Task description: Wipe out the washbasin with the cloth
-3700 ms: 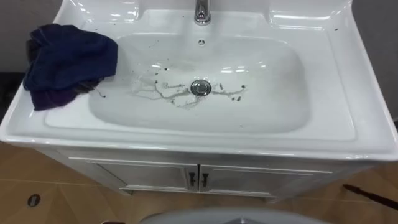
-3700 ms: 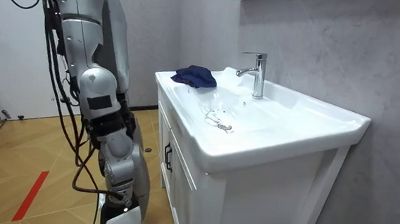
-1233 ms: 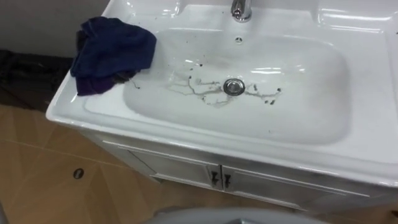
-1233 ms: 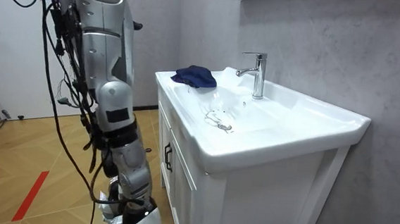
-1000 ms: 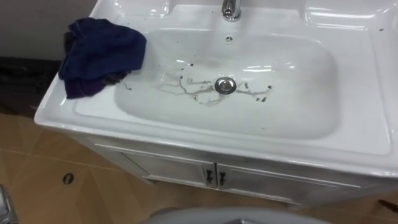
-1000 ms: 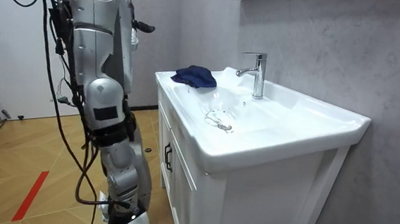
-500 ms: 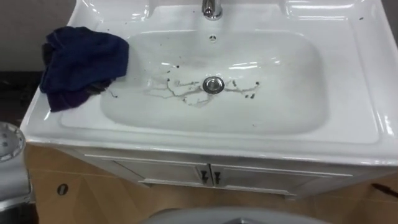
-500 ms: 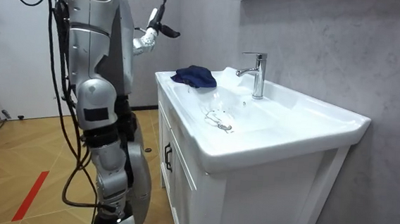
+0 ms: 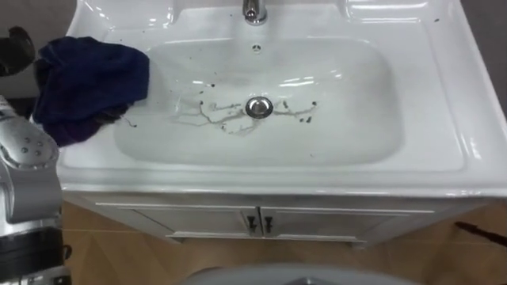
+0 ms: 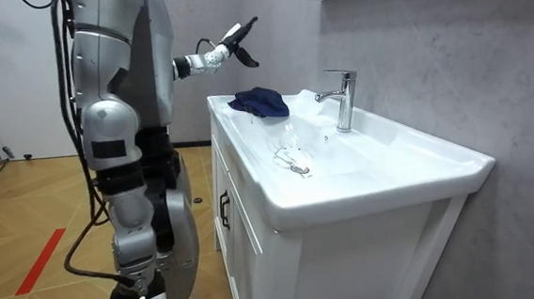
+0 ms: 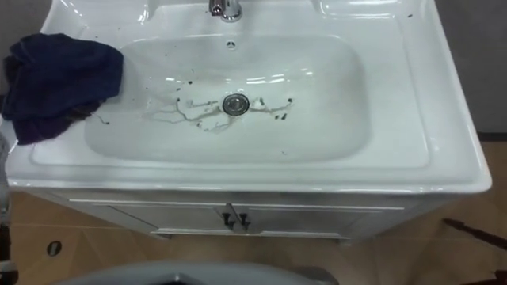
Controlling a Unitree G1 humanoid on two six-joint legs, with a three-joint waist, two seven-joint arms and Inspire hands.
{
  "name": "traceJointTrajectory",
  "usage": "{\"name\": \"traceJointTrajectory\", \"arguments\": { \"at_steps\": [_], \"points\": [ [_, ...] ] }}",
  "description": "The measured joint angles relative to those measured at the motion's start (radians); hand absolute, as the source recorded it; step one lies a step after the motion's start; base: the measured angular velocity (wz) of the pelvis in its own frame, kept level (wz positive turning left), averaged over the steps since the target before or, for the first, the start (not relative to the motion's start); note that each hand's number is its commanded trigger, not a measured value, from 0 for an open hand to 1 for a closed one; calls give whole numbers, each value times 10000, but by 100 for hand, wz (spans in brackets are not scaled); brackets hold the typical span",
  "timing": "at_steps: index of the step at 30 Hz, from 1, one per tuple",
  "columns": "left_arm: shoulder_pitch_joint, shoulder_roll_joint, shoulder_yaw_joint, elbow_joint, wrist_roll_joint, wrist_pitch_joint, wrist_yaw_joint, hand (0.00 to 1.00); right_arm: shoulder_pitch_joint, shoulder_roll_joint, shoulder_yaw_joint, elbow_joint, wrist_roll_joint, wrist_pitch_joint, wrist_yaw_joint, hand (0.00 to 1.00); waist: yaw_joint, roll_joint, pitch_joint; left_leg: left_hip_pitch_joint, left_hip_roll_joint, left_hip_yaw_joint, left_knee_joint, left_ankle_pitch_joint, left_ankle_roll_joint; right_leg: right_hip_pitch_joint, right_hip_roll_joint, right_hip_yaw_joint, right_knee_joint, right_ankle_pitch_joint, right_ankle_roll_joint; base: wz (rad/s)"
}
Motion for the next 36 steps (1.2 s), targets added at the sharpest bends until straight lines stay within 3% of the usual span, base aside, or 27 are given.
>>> {"name": "traceJointTrajectory", "arguments": {
  "at_steps": [6, 10, 13, 18, 20, 24, 26, 28, 29, 36],
  "points": [
    [-323, 206, -265, 919, 2, 362, -510, 0, 13, 3, -181, 16, 22, 106, -221, 0, -452, 252, 10, 11, 2, 55, -47, 0, 0, -32, 26, 77, 4, 36, 4, -5],
    [-332, 209, -270, 982, 95, 474, -716, 0, 34, -5, -360, 96, 24, 215, -212, 0, -517, 294, 2, 162, 1, 275, -208, 1, -2, -12, 91, 339, -12, 39, -2, -17],
    [-345, 226, -401, 1208, 90, 671, -904, 0, 3, -6, -437, 234, 25, 213, -221, 0, -728, 225, 24, 230, 21, 381, -199, 5, -5, 1, 80, 351, -11, 37, 0, -2],
    [-346, 225, -744, 1787, 84, 1030, -1250, 0, 4, -6, -558, 300, 69, 226, -302, 0, -784, 124, 30, 302, 77, 528, -216, 5, -5, 20, 104, 506, -13, 38, 0, -10],
    [-348, 225, -777, 2142, 76, 1051, -1373, 0, 2, -6, -566, 297, 85, 337, -337, 0, -832, 80, 29, 306, 83, 542, -217, 5, -5, 33, 110, 536, -6, 39, -1, -4],
    [-343, 202, -1034, 2973, 30, 1461, -1751, 0, 52, -4, -594, 17, 441, 737, -440, 0, -858, 55, 22, 277, 84, 566, -265, 4, -5, -29, 116, 558, 33, 40, -1, 0],
    [-343, 189, -1033, 3250, -53, 1591, -1791, 0, 43, -6, -749, -76, 486, 873, -561, 0, -825, 35, -16, 271, 91, 567, -271, 4, -5, -110, 125, 600, 73, 40, -1, -5],
    [-347, 189, -1019, 3402, -141, 1649, -1780, 0, 32, -13, -752, -156, 566, 893, -657, 0, -739, 62, -125, 150, 110, 686, -255, 4, -5, -320, 129, 669, 223, 40, -1, -11],
    [-347, 180, -1020, 3466, -141, 1663, -1780, 0, 7, -15, -753, -155, 621, 894, -678, 0, -739, 71, -141, 134, 112, 711, -255, 4, -5, -348, 130, 689, 242, 40, -1, -9],
    [-528, 86, -1028, 4423, -499, 1516, -1761, 0, 33, -21, -800, -352, 1307, 881, -682, 0, -843, 70, -156, 102, 110, 516, -174, 6, -7, -303, 115, 540, 269, 47, -15, 5]
  ]
}}
